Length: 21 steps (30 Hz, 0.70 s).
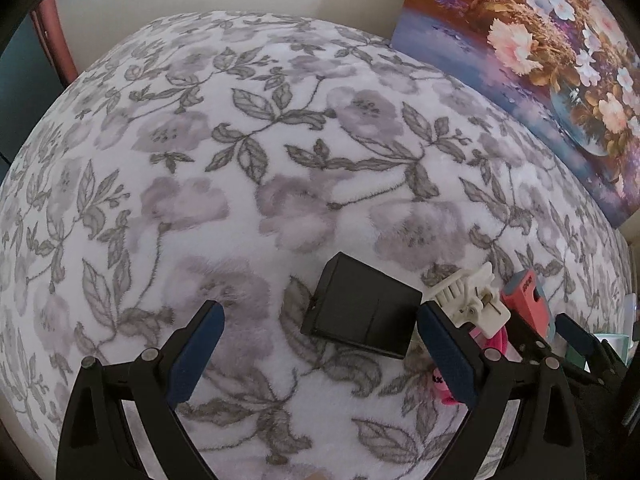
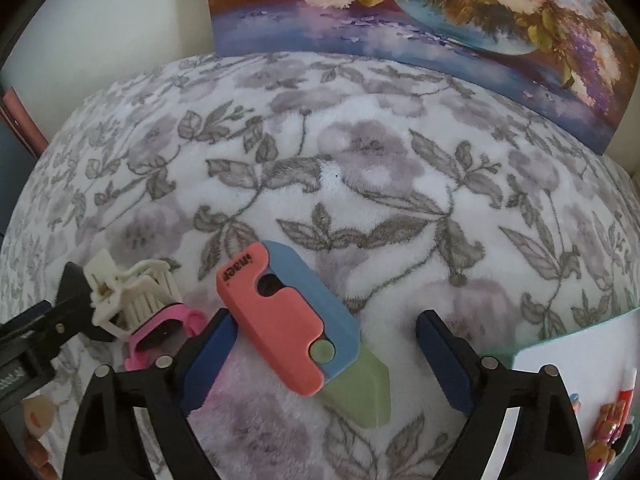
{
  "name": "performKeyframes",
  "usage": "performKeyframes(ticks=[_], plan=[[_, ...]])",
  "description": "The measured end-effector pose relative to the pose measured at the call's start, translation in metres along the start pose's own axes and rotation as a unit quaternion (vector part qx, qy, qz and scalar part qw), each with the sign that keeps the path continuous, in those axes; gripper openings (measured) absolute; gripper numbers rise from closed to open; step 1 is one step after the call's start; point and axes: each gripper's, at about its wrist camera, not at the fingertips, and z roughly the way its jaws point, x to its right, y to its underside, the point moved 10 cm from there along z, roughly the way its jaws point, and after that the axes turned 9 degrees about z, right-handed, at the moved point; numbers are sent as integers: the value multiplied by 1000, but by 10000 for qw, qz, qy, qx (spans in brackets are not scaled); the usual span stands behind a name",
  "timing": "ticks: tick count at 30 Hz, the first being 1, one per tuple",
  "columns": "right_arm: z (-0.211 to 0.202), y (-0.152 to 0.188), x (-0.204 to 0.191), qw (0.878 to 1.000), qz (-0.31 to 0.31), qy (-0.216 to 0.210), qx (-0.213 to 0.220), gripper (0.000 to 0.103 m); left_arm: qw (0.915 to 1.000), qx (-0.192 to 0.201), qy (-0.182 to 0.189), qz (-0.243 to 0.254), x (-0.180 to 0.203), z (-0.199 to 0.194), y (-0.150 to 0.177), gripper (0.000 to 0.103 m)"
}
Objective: Organize rigid objects
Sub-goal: 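Grasp the black charger with the left tool while the right tool grasps the coral knife toy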
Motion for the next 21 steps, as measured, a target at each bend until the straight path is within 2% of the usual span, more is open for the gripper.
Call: performKeyframes(ticks=[14,16,20,21], plan=[[3,-6,-8,9997,-216,95,91,89,9997,-98,70,197,9,8,2,95],[3,-6,-8,9997,-209,95,101,88,9997,-117,129,188,12,8,5,81],[2,-6,-11,9996,-263,51,122,77,9992,-59,278,265,21,7,3,66],[1,-5,-13,9995,-274,27,130,75,9991,-38,317,294,24,6,3,59]])
